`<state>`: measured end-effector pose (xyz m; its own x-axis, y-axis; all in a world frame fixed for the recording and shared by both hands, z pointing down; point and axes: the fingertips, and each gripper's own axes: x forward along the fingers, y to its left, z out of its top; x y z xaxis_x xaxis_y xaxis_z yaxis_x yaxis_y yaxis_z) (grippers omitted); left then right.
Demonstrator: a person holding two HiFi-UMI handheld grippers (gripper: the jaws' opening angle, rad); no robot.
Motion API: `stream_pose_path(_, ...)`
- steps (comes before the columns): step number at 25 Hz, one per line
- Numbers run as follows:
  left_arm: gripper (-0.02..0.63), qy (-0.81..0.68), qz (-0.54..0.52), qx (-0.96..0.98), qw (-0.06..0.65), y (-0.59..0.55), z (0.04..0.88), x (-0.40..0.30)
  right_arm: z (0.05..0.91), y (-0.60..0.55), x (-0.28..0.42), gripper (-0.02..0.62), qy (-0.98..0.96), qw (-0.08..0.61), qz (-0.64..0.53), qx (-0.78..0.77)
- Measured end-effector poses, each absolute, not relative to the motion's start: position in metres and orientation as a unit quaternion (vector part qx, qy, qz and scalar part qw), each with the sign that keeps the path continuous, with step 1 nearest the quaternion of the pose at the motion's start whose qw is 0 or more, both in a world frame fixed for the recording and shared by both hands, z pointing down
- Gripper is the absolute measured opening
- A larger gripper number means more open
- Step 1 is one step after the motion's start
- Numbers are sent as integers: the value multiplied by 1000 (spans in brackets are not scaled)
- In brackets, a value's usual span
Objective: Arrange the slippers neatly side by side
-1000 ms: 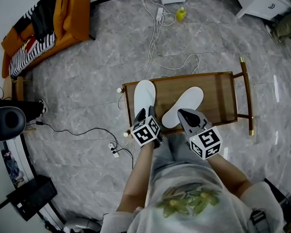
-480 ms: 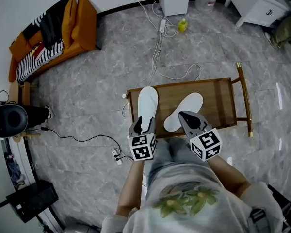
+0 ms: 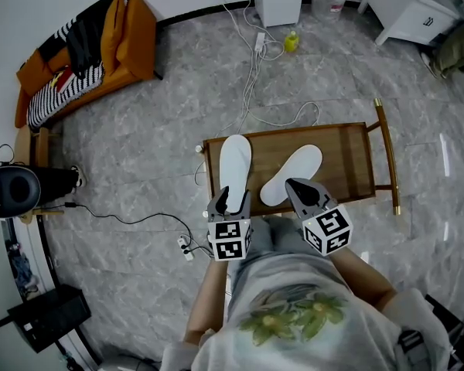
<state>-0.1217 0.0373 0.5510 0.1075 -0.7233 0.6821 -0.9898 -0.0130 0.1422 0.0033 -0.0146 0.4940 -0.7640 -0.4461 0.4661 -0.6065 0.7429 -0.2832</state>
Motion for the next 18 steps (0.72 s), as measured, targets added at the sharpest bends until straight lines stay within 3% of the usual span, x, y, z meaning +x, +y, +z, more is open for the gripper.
stream_pose_path(18,232,-512,282,771,252,-10,552,-34,497,-31,80,6,-875,171,229,390)
